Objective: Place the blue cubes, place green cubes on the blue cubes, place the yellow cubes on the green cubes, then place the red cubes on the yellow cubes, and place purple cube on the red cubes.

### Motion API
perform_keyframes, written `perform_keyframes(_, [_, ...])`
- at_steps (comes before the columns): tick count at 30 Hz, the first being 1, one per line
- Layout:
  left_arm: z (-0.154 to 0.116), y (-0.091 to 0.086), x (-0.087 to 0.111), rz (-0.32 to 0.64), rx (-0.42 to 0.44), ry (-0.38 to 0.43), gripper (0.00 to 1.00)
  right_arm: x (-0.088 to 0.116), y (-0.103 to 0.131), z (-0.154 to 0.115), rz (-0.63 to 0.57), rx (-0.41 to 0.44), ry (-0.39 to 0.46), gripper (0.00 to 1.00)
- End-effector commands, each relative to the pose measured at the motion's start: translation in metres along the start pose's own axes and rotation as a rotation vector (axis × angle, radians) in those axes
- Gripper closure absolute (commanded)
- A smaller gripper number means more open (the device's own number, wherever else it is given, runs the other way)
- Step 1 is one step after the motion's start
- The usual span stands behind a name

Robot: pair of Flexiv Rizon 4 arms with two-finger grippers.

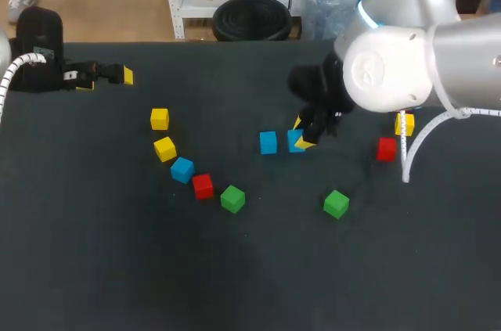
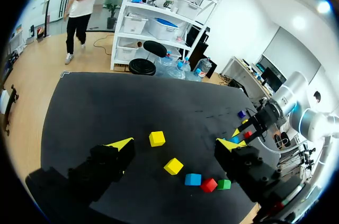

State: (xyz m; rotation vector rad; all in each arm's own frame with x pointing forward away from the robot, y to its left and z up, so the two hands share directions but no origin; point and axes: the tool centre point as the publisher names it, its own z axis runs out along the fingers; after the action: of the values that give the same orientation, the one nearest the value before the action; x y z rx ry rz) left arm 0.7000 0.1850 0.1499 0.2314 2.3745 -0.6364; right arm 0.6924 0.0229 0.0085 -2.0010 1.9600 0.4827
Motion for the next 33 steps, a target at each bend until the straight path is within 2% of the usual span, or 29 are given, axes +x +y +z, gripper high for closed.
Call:
perform_keyframes(1, [0.0, 0.0, 0.0, 0.0, 0.0, 0.0, 0.0, 0.001, -0.005, 0.001, -0.005, -0.009, -0.011, 1.0])
perform_keyframes(33, [0.0, 0.0, 0.0, 0.0, 0.0, 0.0, 0.0, 0.001, -0.013, 0.012, -0.015, -0.039, -0.029, 1.0])
